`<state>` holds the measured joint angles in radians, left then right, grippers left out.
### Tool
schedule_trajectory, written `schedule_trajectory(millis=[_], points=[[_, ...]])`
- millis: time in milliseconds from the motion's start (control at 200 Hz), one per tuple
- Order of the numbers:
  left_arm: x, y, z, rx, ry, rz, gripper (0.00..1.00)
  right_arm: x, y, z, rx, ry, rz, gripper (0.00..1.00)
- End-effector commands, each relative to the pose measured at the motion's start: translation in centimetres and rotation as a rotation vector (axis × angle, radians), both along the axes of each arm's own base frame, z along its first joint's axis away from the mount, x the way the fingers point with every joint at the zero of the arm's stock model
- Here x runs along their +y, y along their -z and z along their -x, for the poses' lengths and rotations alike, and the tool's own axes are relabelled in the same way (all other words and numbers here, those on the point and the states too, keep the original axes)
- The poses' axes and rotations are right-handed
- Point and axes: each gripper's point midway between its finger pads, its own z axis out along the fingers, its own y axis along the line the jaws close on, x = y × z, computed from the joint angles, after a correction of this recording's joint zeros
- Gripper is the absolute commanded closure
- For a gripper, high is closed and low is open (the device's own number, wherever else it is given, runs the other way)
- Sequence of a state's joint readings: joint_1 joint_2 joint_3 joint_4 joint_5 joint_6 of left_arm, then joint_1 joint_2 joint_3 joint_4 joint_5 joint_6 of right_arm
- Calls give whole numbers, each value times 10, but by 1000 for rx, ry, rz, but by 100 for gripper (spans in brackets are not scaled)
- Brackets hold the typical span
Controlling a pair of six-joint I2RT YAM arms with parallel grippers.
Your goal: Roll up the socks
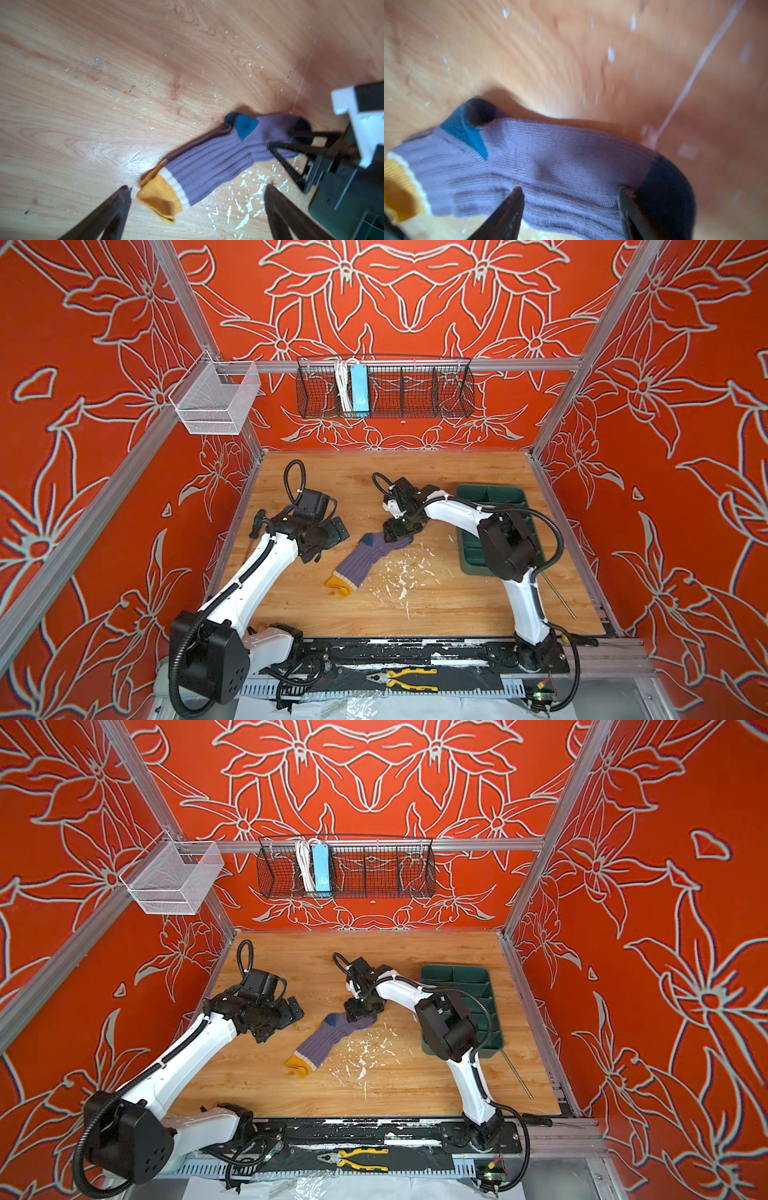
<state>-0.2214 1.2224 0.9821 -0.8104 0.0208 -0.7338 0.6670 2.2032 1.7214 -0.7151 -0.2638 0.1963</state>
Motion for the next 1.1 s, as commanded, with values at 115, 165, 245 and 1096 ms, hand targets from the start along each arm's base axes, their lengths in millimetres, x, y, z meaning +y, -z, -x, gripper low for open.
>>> schedule_trajectory(millis=[115,165,245,1096], points=[[2,-9,5,17,65,-27,3,-23,47,-31,-25,-182,266,26],[-2,-14,4,-6,106,-19,3,-18,37,-44,-73,-205,268,26],[-5,-20,4,-37,153,-16,3,-7,13,-57,-141,-236,236,25],[22,-75,17,-342,14,-51,3,115,-97,47,-25,3,-532,32]])
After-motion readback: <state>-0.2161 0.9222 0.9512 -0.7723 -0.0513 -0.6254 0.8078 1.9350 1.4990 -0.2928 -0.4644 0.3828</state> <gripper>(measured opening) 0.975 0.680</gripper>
